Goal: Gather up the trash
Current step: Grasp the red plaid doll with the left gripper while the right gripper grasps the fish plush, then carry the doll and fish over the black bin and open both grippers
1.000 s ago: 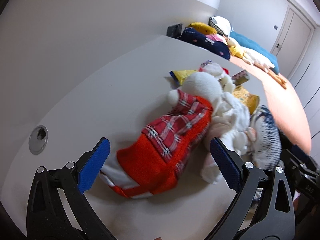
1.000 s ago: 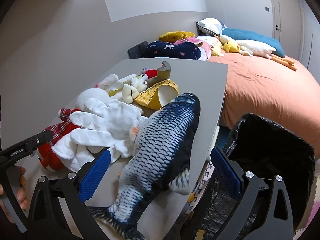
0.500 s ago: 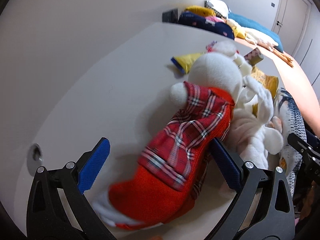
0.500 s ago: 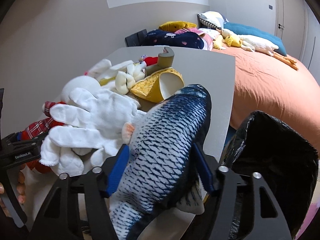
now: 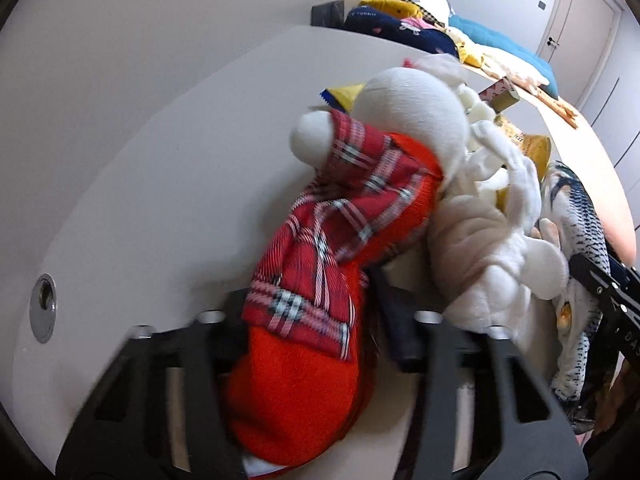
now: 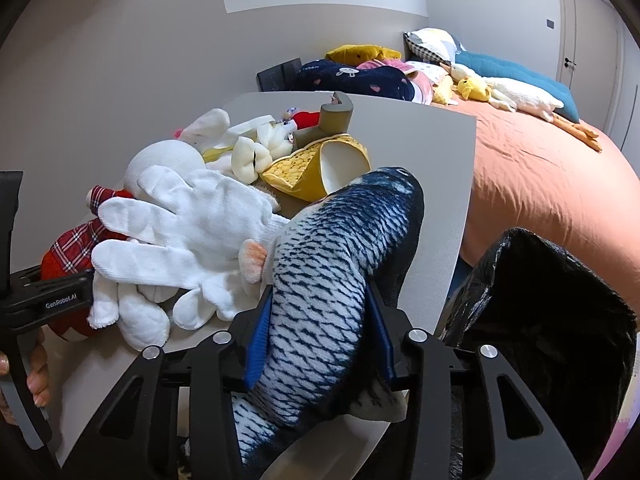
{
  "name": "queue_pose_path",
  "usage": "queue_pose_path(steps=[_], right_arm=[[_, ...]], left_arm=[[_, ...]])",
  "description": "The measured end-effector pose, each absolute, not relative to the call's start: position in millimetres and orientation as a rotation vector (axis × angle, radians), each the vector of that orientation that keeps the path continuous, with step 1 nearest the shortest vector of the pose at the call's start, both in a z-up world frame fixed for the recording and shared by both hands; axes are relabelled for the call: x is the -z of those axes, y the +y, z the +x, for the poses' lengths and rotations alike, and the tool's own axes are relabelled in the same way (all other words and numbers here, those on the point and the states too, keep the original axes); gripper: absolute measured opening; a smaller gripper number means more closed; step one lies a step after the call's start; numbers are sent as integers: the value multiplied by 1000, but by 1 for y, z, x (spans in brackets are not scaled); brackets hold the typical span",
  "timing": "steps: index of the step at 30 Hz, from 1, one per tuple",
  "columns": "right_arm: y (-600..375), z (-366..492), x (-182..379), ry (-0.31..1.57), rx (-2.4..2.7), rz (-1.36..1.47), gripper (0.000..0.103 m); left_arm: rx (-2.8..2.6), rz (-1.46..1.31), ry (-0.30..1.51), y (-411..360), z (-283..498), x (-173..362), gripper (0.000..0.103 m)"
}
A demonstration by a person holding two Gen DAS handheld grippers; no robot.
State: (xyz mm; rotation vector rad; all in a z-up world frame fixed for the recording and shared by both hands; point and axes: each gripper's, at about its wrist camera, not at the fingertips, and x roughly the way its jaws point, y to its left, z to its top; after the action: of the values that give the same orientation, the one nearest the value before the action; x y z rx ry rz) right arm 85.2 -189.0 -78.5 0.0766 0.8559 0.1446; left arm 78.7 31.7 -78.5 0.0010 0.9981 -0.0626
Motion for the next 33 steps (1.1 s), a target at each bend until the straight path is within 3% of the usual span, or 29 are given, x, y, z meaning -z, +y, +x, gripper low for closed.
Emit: queue_pose_path(steps=[3,7,13,33], right_arm=[[-191,82,75,839,-149,78,35],[-195,78,68,801,-164,93,26],[-204,72,48,731,-167,116,25],[-236,23,-30,547,-186,155,25]], left_arm=[[63,-2,978,26,75,75,23],[26,-23,872,30,66,59,18],[-34,-61,728,42,49,24,15],[-49,-25,533,18,-4,-78,15]])
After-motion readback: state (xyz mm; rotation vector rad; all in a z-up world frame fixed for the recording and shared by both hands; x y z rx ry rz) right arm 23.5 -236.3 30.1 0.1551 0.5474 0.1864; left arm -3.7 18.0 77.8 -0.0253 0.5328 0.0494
